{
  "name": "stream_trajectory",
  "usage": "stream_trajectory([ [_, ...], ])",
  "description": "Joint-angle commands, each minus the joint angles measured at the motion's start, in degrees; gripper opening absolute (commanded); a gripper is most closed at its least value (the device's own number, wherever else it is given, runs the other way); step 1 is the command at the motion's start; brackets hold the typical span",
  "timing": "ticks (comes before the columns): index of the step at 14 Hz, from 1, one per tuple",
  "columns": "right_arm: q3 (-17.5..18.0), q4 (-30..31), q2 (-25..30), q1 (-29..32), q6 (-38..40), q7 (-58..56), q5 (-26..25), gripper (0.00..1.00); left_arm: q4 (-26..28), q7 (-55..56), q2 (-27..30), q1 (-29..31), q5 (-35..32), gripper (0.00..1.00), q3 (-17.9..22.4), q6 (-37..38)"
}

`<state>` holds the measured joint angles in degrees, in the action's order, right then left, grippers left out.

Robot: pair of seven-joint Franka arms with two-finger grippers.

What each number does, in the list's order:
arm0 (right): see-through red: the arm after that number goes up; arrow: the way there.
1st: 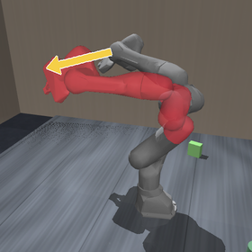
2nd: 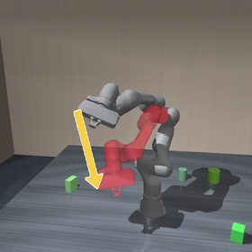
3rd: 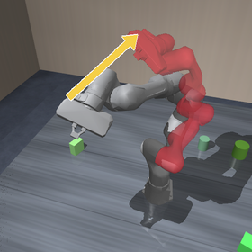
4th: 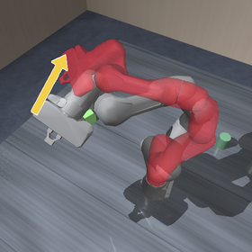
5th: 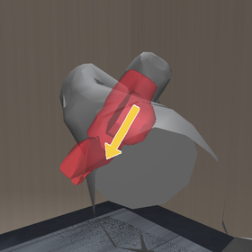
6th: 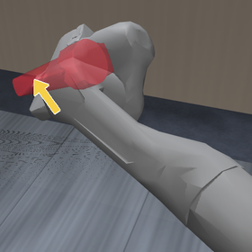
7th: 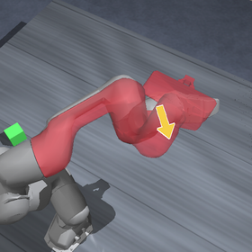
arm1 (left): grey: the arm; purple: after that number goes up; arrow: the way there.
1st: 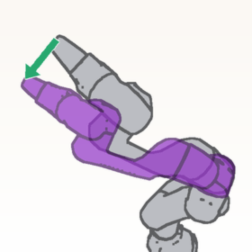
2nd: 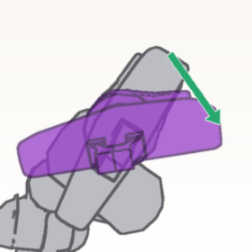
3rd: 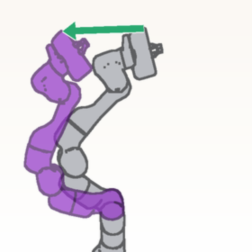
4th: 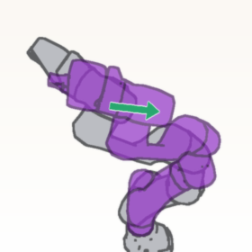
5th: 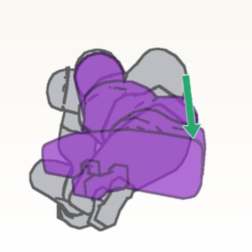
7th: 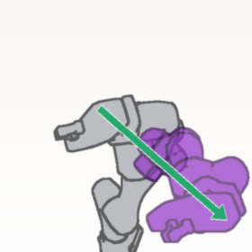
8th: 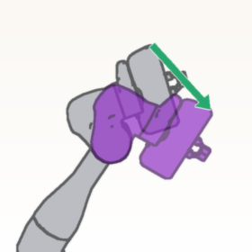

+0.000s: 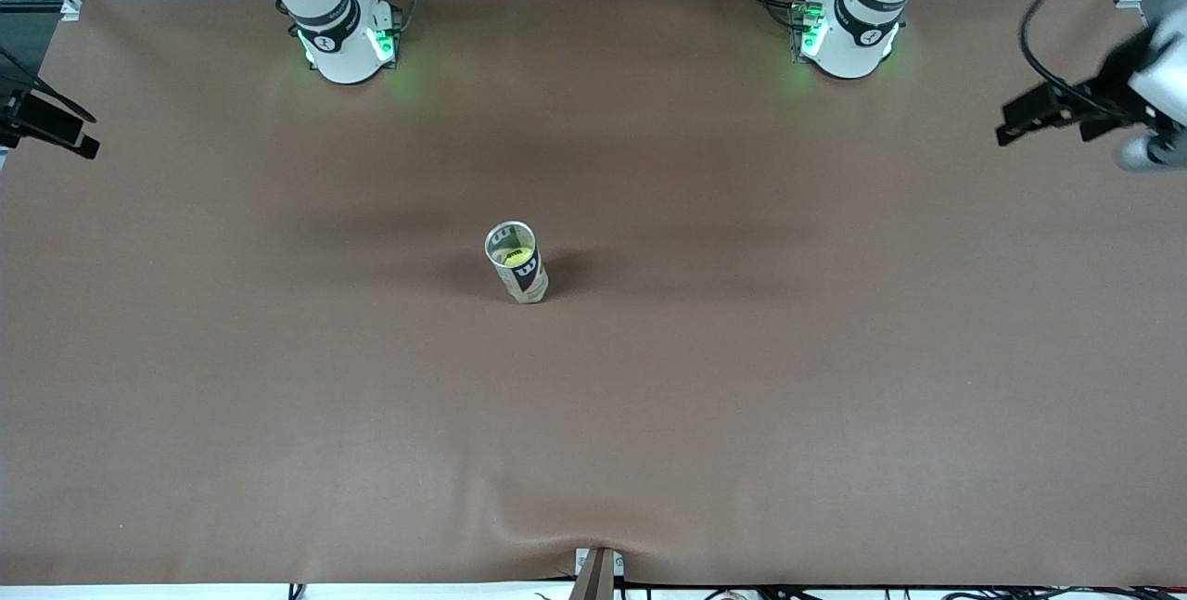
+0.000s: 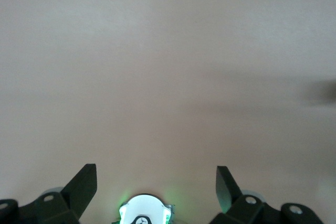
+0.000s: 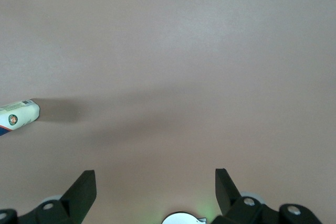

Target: Insert tennis ball vertically with right arm

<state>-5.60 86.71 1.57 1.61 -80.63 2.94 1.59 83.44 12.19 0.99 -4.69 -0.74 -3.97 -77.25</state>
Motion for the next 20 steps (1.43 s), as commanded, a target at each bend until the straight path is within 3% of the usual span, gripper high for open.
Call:
stream_trajectory([
  [1,0.1,-1.3,-0.4,0.0,0.9,0.8,-0.4,1.00,3.1,1.9,4.6,3.6,-1.4,1.00,-4.1,-1.2],
  [3,0.1,-1.5,-0.3,0.0,0.9,0.8,-0.4,1.00,4.9,1.9,6.6,4.4,-0.1,1.00,-2.5,-3.0],
  [6,0.1,-1.8,-0.4,0.0,0.9,0.8,-0.4,1.00,7.3,-1.9,8.2,1.5,0.8,1.00,4.6,-6.2],
  [12,0.1,-1.8,-0.3,0.0,1.0,0.8,-0.4,1.00,6.3,-1.9,6.8,0.8,0.3,1.00,4.4,-6.3],
  [15,0.1,-1.8,-0.3,0.0,1.0,0.8,-0.4,1.00,2.6,-1.3,2.4,0.2,0.0,1.00,4.3,-6.3],
  [20,0.0,-1.8,-0.3,0.1,1.0,0.8,-0.4,1.00,4.5,-6.8,-0.1,1.5,0.7,1.00,4.8,-10.2],
])
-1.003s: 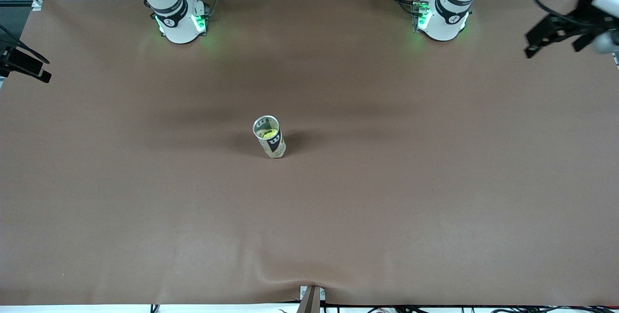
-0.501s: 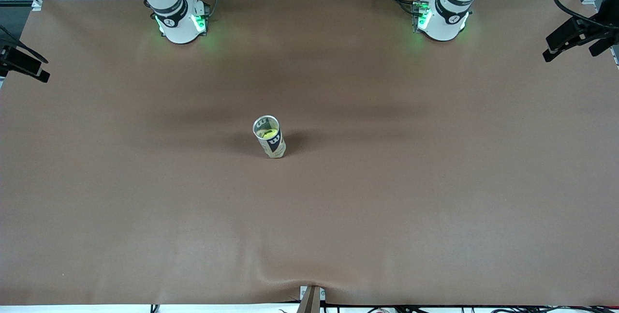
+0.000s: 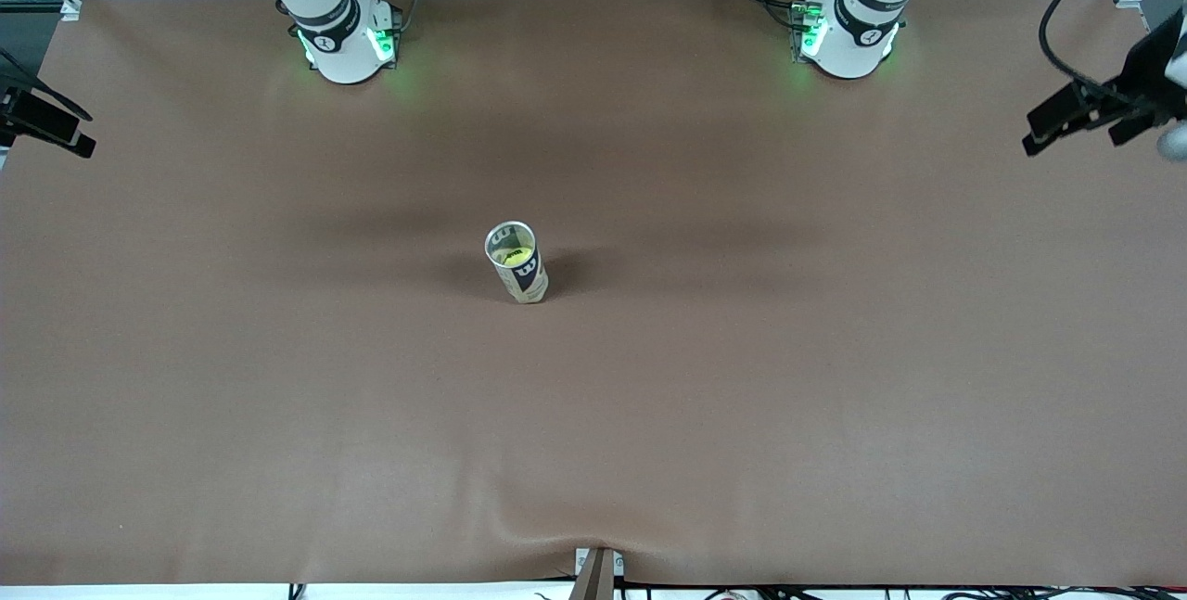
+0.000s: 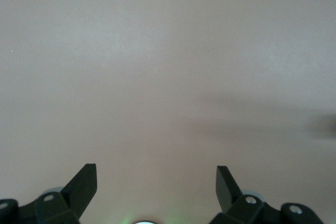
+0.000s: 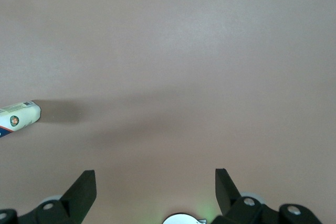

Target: Insert tennis ball vertically with right arm

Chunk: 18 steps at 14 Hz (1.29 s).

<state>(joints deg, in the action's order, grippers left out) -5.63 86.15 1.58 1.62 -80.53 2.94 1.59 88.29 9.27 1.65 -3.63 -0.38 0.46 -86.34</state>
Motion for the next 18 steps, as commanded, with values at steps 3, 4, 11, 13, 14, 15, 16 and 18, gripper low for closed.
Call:
stream_trajectory([
  [3,0.1,-1.2,-0.3,0.1,0.9,0.8,-0.4,1.00,0.1,-5.2,-0.8,0.6,0.4,1.00,0.6,-1.5],
  [4,0.1,-1.2,-0.3,0.1,0.9,0.8,-0.4,1.00,0.1,-4.6,-0.9,0.6,0.4,1.00,0.6,-1.6],
  [11,0.0,-1.9,-0.4,0.1,0.8,0.8,-0.4,1.00,-0.8,-5.0,-1.3,0.4,0.4,1.00,0.7,-1.4],
  [13,0.0,-1.9,-0.4,0.1,0.8,0.8,-0.4,1.00,-0.8,-5.0,-1.3,0.0,0.4,1.00,0.6,-1.4],
  [14,0.0,-1.9,-0.4,0.1,0.8,0.8,-0.4,1.00,-0.7,-5.1,-1.3,0.2,0.4,1.00,0.5,-1.4],
  [15,0.1,-1.9,-0.4,0.1,0.8,0.8,-0.4,1.00,-0.7,-5.0,-1.3,0.1,0.4,1.00,0.3,-1.3],
  [16,0.1,-1.9,-0.4,0.1,0.8,0.8,-0.4,1.00,-0.7,-5.1,-1.3,0.0,0.4,1.00,0.3,-1.3],
  [18,0.1,-1.9,-0.4,0.1,0.8,0.8,-0.4,1.00,-0.8,-5.0,-1.2,-0.1,0.5,1.00,0.2,-1.3],
])
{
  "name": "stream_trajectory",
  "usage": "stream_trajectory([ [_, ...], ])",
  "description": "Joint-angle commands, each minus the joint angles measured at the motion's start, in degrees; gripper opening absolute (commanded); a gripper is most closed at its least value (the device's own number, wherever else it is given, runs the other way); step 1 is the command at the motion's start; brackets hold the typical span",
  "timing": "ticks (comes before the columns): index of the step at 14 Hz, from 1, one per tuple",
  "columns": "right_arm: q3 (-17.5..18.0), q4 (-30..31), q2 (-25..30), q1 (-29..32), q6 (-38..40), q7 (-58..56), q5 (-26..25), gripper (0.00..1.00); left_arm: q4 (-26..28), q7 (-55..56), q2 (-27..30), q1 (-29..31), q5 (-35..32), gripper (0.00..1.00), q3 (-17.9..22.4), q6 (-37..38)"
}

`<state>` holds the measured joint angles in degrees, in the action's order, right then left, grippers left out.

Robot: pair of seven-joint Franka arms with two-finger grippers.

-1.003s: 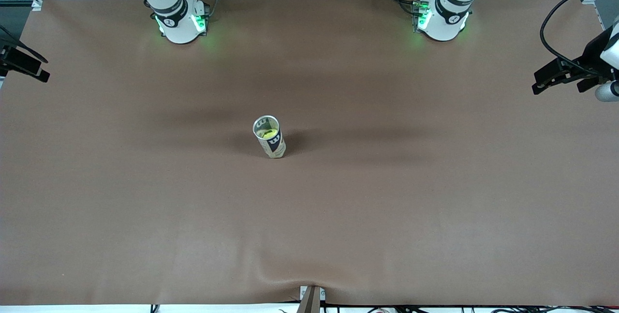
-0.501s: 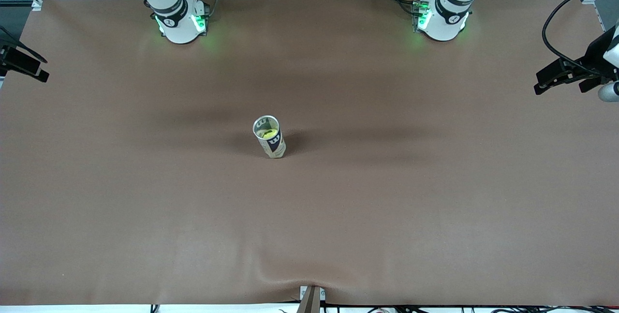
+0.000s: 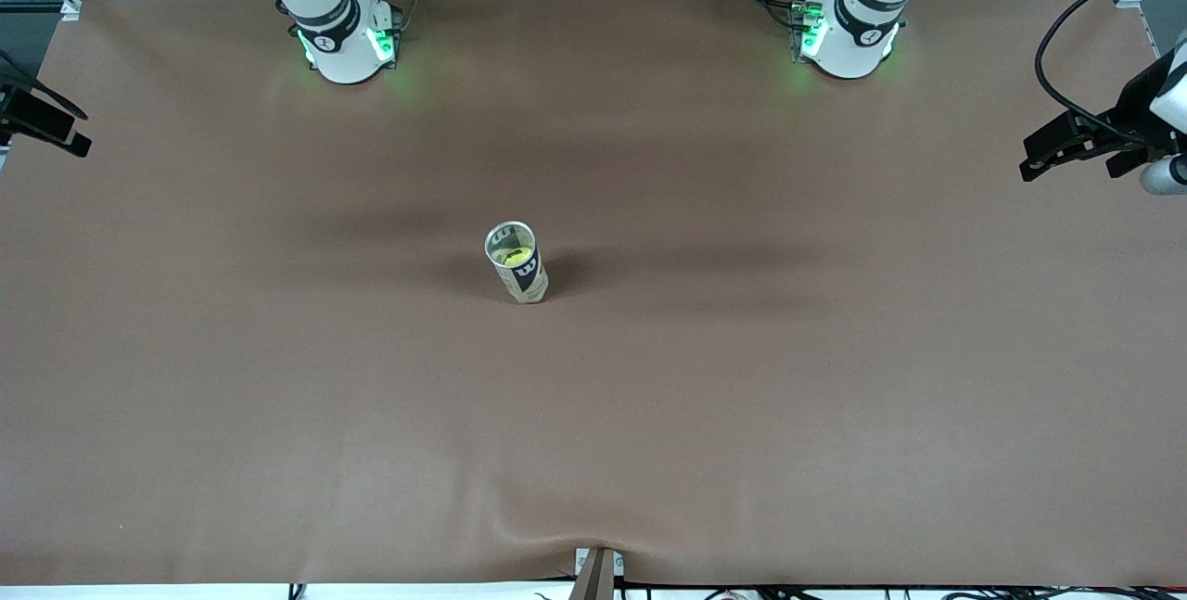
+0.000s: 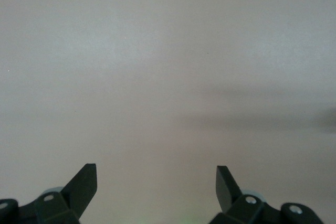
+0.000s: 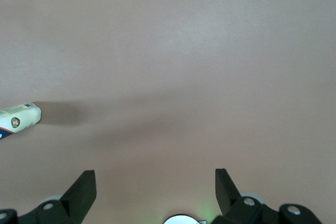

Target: Insert tennis ball vertically with right arm

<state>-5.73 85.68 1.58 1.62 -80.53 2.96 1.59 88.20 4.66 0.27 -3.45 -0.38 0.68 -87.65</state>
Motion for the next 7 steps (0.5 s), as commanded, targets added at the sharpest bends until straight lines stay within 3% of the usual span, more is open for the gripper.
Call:
stream_trajectory([
  [1,0.2,-1.4,-0.4,0.1,0.8,0.8,-0.4,1.00,-0.7,-0.5,0.2,-0.2,0.5,1.00,0.0,0.2],
  [7,0.2,-1.4,-0.4,0.1,0.8,0.8,-0.4,1.00,-0.5,-0.4,0.1,-0.2,0.5,1.00,0.0,0.8],
])
